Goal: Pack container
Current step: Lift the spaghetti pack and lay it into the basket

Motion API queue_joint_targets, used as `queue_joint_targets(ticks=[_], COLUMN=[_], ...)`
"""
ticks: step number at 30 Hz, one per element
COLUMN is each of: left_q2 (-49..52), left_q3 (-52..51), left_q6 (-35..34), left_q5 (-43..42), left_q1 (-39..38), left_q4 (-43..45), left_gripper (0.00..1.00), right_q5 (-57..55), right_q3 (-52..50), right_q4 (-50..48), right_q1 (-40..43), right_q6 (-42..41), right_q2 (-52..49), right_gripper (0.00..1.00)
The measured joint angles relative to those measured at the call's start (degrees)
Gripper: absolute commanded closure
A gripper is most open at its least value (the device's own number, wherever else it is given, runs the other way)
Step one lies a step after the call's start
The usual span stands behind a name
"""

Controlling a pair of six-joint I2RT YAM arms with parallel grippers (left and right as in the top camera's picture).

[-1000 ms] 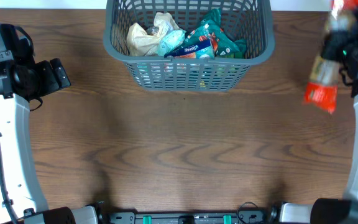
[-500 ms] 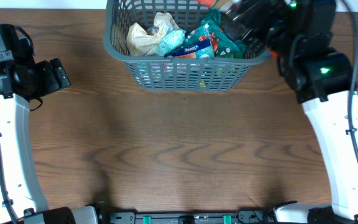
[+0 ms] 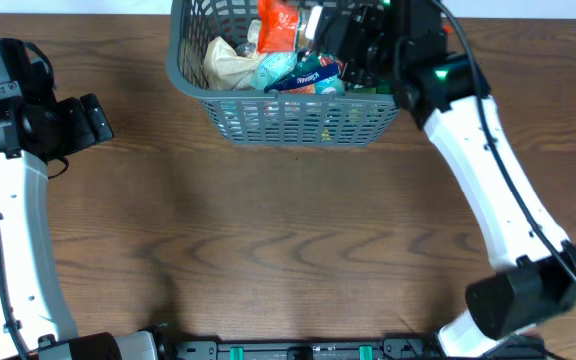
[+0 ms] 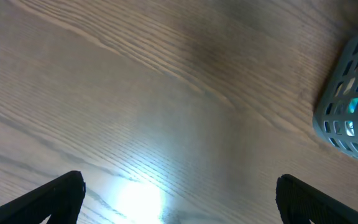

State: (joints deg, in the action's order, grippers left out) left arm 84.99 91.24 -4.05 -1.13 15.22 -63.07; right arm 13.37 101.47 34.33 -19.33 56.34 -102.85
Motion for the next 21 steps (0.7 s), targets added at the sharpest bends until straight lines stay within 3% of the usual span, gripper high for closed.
queue_joint_targets(ticks=[7,18,19,21], left_q2=[0.00,0.00,0.02,0.00], left_q3=[0.02,0.02,0.02,0.02], left_q6=[0.00,0.00,-0.02,0.00], left_q5=[0.00,0.00,0.00,0.00], left_q1=[0.00,0.00,0.00,0.00], left_q4=[0.00,0.00,0.00,0.00], left_gripper=[0.01,0.01,0.01,0.01], right_q5=[1.25,1.70,1.68,1.75], right_q3=[-0.35,-0.39,-0.39,-0.39], right_q4=[-1.05,-1.90,-1.81,-1.64], right_q1=[-0.31,-0.31,-0.31,-0.31], right_q6=[-0.44,-2.12,-2.12,-2.89], right_q2=[-7.45,-9.49,-9.79,-10.36], right_gripper=[0.99,0.99,0.86,0.39])
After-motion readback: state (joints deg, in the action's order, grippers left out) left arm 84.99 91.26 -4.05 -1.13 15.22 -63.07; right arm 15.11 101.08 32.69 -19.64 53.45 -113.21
